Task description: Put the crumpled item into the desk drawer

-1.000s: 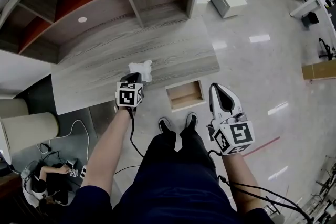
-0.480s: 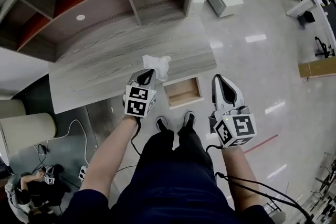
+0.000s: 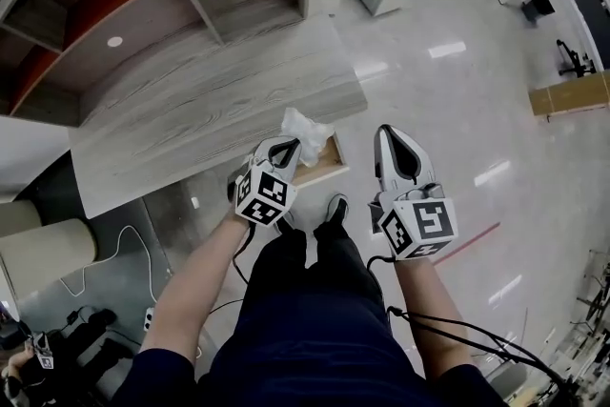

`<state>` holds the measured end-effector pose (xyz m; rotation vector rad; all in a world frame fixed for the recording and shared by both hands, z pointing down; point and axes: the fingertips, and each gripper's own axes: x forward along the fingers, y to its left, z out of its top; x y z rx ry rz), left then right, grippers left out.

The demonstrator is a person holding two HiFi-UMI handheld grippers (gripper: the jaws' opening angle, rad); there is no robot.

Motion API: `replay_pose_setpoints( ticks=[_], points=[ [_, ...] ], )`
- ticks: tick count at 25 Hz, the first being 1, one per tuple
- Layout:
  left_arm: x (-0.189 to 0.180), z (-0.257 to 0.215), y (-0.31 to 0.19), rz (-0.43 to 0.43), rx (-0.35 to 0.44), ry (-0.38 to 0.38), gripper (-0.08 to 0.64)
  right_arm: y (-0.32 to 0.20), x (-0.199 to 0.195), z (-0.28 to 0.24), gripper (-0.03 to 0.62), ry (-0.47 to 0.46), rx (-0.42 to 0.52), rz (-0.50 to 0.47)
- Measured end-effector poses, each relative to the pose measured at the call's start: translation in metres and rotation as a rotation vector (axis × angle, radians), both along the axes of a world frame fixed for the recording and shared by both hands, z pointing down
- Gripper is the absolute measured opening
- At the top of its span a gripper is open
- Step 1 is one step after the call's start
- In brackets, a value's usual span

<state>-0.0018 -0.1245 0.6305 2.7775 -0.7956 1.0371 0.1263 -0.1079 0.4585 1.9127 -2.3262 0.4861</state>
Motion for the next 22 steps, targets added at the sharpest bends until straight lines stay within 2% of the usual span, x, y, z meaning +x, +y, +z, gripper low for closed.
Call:
replay_pose_setpoints(
  ticks=[3, 7, 13, 18, 22],
  points=[
    [0.017, 0.016, 0.012, 0.096, 0.029, -0.065, 0.005, -0.003, 0.016, -0.004, 0.006, 0.003, 0.032, 0.005],
    [0.027, 0.036, 0.022, 0.179, 0.036, -0.142, 0.005, -0.011, 0.03, -0.009, 0.006, 0.004, 0.056, 0.002],
    [0.035, 0.074, 0.035, 0.33, 0.028, -0.247, 0.005, -0.021, 0.043, -0.006, 0.006, 0.005, 0.058, 0.006],
    [0.041, 0.1, 0.045, 0.473, 0.054, -0.336, 0.005, -0.017, 0.053, -0.001, 0.006, 0.009, 0.048, 0.018],
    [0.044, 0.121, 0.05, 0.513, 0.033, -0.374, 0.005, -0.013, 0.061, 0.005, 0.006, 0.016, 0.032, 0.025]
  ],
)
